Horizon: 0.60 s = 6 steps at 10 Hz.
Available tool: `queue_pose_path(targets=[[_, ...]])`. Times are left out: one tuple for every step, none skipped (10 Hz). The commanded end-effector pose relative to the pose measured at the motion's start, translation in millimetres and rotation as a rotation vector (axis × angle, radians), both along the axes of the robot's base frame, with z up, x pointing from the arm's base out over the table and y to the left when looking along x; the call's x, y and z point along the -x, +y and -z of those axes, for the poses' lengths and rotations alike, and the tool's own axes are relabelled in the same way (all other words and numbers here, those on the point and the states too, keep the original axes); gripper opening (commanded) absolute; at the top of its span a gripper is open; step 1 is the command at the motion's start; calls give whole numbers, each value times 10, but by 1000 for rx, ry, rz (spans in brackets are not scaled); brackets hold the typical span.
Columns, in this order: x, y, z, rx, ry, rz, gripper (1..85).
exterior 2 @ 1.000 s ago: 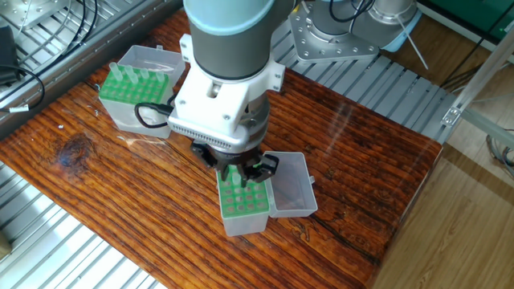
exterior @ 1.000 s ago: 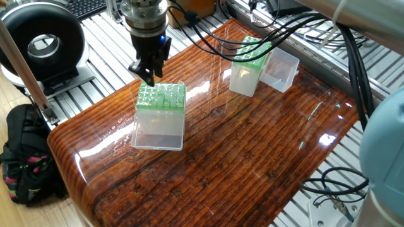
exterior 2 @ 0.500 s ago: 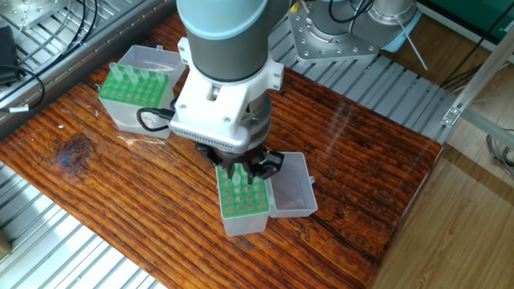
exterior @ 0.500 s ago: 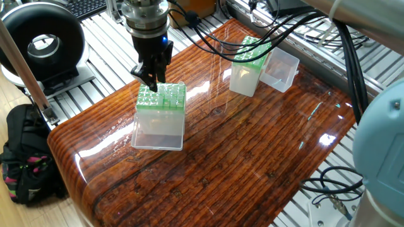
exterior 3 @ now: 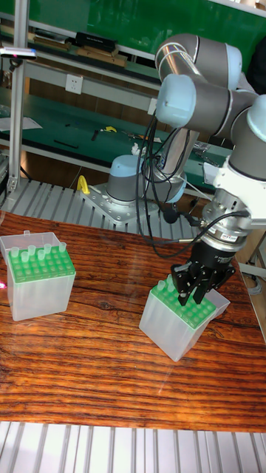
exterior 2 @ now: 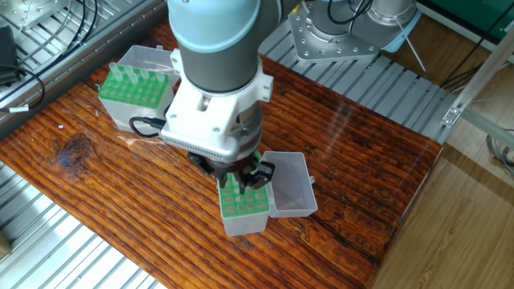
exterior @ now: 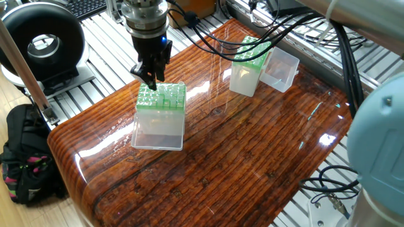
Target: Transfer all large pipette tips from one holder to another
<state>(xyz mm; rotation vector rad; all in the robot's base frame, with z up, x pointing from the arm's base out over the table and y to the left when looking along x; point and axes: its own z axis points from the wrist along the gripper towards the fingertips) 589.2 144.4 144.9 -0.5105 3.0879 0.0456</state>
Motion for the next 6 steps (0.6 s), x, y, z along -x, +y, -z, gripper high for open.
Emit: queue_pose_path(targets=[[99, -16, 49, -33, -5, 16, 363], [169, -26, 17, -34, 1, 16, 363], [220, -12, -33, -37, 7, 20, 363], [231, 12, -31, -39, 9, 23, 363], [228, 47, -12, -39, 6, 28, 363], [212, 71, -1, -33, 0, 31, 367]])
